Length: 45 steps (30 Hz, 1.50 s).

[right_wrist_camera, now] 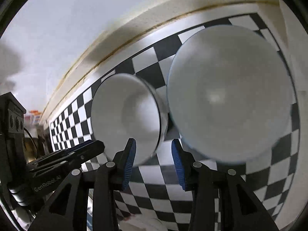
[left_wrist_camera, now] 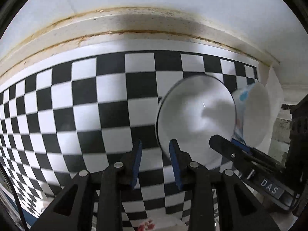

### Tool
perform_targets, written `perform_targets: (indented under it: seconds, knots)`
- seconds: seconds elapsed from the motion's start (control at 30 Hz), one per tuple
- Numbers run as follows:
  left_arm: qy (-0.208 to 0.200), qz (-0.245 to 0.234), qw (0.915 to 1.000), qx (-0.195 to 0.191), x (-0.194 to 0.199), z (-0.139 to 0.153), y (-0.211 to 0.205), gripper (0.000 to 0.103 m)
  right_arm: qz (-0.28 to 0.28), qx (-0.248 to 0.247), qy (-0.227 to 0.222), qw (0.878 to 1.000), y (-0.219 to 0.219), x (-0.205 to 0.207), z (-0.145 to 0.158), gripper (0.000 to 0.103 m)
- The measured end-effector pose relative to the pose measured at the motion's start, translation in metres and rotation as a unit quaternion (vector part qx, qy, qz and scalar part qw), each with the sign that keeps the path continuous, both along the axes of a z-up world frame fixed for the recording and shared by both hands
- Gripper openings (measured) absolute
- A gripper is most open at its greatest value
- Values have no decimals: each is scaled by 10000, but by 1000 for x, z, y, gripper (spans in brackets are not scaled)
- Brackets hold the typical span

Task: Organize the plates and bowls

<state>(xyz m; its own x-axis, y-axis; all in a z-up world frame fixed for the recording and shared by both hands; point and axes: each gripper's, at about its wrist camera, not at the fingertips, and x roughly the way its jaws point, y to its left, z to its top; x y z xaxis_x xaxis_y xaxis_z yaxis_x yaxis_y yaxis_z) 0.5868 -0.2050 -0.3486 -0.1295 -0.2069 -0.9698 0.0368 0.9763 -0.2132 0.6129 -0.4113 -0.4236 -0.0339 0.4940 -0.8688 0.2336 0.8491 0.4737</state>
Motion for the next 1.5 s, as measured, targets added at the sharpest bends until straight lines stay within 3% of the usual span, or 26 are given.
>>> perform_targets:
  seconds: [0.03,0.27,0.43,0.7,1.0,1.23,1.5]
  knots:
    - [40,-7,10000,-5,5,-4,-1,27,-71,28,30,10000,-1,3,-4,33]
    - [-8,-168,9999,28,20,-19,-9,23,-180,-220,26,9996,3,13,-7,30]
    - [-170,-363,9990,209,20,-19,-15,20,-165,-404,30,9990,7,17,-10,11]
    - [-438,-460,9975,293,-3,0,-21,20,170,-729,-277,9968,24,5,3,11]
    - [-766,-410,9962,76,-29,41,-15,20,267,-734,-601,9951,33,-27,42,11]
    - [-941,-404,9947,20,-73,67,-6,20,457,-683,-911,9924,37,-69,83,11]
    - [-956,-551,9939,-30,-127,85,2,20,682,-686,-1012,9901,46,-132,109,11]
